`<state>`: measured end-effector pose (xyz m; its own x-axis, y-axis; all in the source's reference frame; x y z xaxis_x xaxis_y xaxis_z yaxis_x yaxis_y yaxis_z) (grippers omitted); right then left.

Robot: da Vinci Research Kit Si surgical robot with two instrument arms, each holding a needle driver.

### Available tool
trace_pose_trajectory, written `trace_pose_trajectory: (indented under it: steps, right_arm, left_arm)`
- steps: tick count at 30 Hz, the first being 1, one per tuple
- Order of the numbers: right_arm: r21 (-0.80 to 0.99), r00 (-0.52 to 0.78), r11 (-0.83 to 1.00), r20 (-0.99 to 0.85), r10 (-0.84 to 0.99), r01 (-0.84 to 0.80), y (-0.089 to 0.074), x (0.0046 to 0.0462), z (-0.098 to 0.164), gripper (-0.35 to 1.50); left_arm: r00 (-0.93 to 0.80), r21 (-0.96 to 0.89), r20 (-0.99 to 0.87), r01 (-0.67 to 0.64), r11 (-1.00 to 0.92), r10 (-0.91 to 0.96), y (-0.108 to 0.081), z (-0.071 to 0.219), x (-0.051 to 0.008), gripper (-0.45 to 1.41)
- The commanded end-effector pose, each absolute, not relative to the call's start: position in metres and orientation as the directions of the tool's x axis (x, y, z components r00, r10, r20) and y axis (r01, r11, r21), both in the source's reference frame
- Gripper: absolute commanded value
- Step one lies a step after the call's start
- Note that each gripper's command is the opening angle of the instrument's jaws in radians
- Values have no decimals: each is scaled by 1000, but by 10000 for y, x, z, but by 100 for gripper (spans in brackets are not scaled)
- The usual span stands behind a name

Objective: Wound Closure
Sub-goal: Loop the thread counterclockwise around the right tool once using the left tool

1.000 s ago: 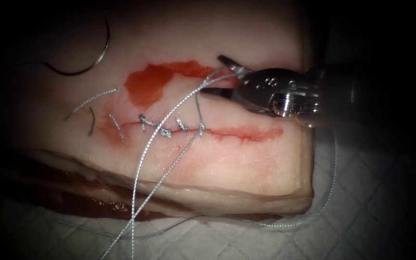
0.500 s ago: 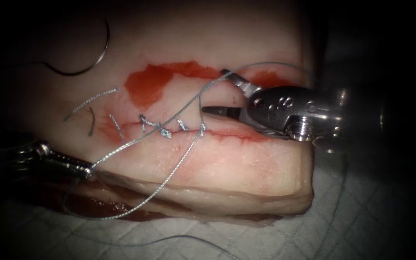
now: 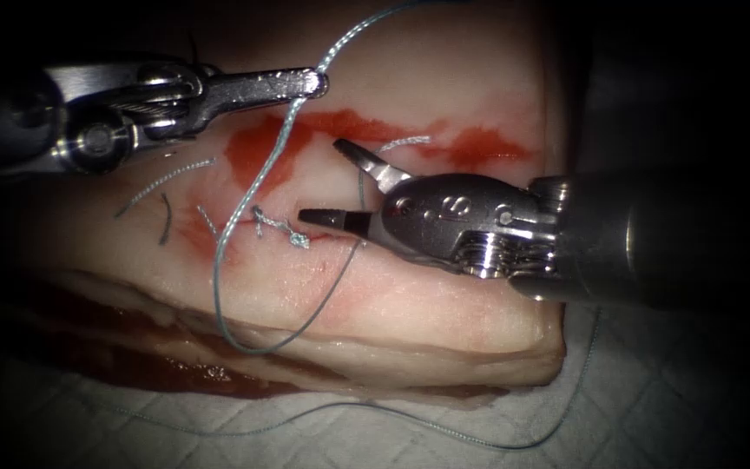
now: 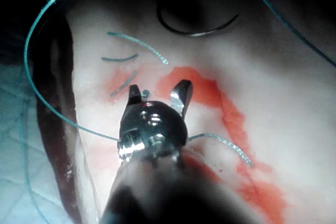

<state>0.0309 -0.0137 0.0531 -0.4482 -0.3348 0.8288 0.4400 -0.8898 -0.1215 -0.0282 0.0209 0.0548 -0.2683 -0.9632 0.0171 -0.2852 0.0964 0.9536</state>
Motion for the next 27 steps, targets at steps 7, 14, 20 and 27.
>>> trace_pose_trajectory:
  steps: [7,14,20,27]
  right_arm:
    - [-149,-331,-945,911,-246,291,-153,337,552,47]
    - [-341,17,-927,939,-342,156,-166,341,540,4]
    - [-457,241,-883,874,-422,111,-166,333,521,36]
    - [-540,383,-834,797,-466,110,-157,333,500,12]
  left_arm:
    - [-384,949,28,-279,144,-923,220,578,-320,-45]
    - [-528,954,228,-47,296,-818,227,637,-305,-45]
    - [-559,944,303,65,324,-772,209,699,-265,-45]
    - [-525,959,281,115,260,-803,186,724,-266,-45]
